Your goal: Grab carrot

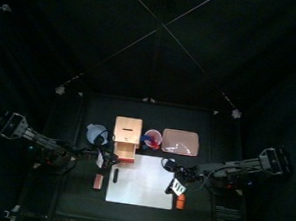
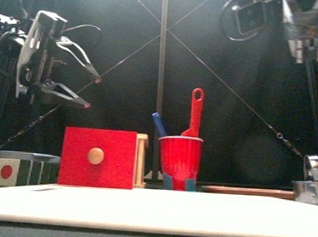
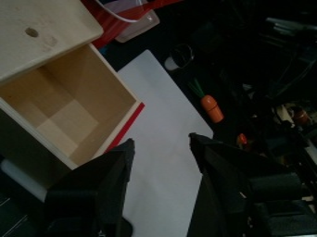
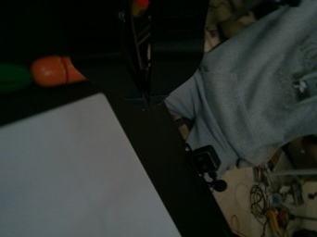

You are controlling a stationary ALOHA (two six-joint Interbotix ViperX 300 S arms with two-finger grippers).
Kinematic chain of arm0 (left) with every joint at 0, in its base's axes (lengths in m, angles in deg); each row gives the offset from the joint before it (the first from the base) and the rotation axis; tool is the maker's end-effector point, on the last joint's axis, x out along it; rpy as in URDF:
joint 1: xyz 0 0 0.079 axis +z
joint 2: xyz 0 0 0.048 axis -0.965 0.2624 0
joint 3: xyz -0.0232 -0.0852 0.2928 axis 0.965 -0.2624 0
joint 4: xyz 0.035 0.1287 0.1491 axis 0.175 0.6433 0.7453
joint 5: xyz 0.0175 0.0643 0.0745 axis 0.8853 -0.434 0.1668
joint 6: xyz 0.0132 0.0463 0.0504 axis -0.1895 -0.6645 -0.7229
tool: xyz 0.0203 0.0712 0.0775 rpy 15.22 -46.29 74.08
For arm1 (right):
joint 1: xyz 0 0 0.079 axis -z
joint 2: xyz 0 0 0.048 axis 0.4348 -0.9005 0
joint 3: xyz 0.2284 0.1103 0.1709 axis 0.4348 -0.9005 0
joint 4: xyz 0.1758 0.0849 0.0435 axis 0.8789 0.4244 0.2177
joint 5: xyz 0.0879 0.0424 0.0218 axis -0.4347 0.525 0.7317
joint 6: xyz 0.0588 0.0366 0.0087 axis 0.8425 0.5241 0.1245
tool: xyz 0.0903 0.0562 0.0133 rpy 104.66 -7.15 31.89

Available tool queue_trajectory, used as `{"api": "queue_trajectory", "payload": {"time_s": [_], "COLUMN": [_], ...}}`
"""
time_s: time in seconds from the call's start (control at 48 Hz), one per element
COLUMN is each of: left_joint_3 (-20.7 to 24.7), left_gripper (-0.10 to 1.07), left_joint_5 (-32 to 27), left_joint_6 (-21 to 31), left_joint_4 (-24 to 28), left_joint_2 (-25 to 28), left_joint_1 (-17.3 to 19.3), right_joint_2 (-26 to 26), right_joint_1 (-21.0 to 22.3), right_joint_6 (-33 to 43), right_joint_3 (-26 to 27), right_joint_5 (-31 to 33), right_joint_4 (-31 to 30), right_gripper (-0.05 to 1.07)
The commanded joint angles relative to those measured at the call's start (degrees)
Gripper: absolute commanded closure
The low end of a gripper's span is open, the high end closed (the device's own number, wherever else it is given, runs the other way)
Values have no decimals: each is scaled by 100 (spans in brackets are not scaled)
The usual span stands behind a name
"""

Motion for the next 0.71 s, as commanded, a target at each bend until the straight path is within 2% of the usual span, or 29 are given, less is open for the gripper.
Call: {"api": "queue_trajectory", "payload": {"time_s": [0.0, 0.104, 0.271, 0.458, 0.562, 0.688], "left_joint_3": [70, 79, 62, 26, -9, -35], "left_gripper": [11, 11, 11, 11, 11, 11], "left_joint_5": [18, 18, 0, -9, -9, -18], "left_joint_6": [-18, -18, -18, -18, -18, -26], "left_joint_4": [9, 9, 18, 9, 9, 9], "left_joint_2": [-18, -18, -18, -18, -18, -18], "left_joint_1": [53, 88, 97, 105, 141, 176], "right_joint_2": [114, 88, 44, 18, -35, -264], "right_joint_1": [-299, -615, -1116, -1811, -2162, -2522], "right_joint_6": [624, 1573, 3480, 5713, 6785, 7919], "right_joint_3": [-141, -352, -589, -633, -650, -694], "right_joint_5": [-44, -53, 18, 536, 853, 949], "right_joint_4": [-141, -536, -1521, -2760, -3226, -3621], "right_gripper": [58, 49, 31, 11, 5, 3]}}
